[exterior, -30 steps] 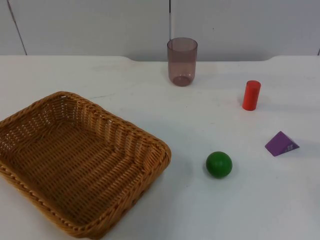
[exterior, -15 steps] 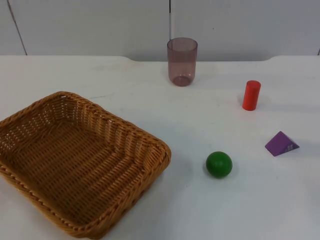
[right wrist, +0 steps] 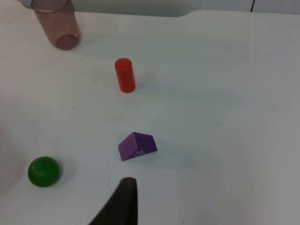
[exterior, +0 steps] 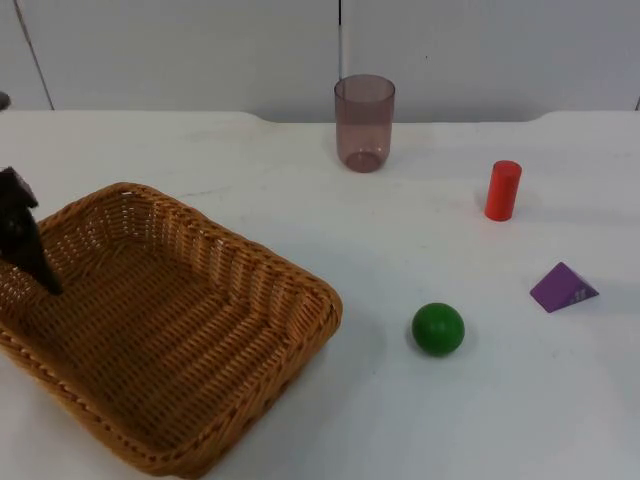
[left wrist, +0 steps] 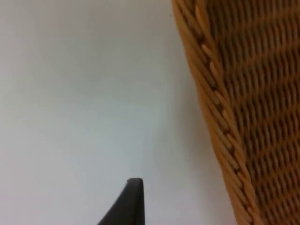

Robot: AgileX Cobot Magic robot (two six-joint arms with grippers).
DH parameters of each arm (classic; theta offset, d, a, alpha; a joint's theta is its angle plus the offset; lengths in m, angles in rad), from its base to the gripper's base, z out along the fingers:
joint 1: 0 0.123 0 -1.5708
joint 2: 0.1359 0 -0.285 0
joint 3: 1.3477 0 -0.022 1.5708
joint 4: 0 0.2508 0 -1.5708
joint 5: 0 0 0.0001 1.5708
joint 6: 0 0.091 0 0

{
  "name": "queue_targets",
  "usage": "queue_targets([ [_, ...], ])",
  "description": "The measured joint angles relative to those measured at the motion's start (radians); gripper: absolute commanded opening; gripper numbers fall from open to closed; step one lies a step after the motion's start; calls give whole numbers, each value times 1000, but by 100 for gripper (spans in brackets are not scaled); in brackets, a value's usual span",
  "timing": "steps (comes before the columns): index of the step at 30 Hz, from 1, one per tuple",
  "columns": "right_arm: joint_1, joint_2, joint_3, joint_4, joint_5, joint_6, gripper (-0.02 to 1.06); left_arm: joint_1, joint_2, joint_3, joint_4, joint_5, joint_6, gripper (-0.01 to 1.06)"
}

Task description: Pick up the basket with the left hand and place the triangular block into the basket with the right hand.

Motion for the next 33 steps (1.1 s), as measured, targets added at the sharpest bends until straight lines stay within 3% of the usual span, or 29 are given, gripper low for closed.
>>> queue_targets([
  [10, 0, 0, 0, 0, 0, -3, 105, 0, 165, -2, -124, -142, -22, 96],
  [18, 0, 0, 0, 0, 0, -3, 105, -63, 275, -2, -232, -284, -22, 95],
  [21, 0, 0, 0, 0, 0, -3, 105, -66, 294, -4, -242, -295, -22, 93],
  [26, 0, 0, 0, 0, 0, -3, 105, -66, 323, -4, -242, -315, -22, 81],
  [31, 0, 0, 0, 0, 0, -3, 105, -66, 332, -4, -242, -325, -22, 50],
  [33, 0, 0, 0, 0, 0, -3, 105, -66, 343, -4, -240, -331, -22, 45],
])
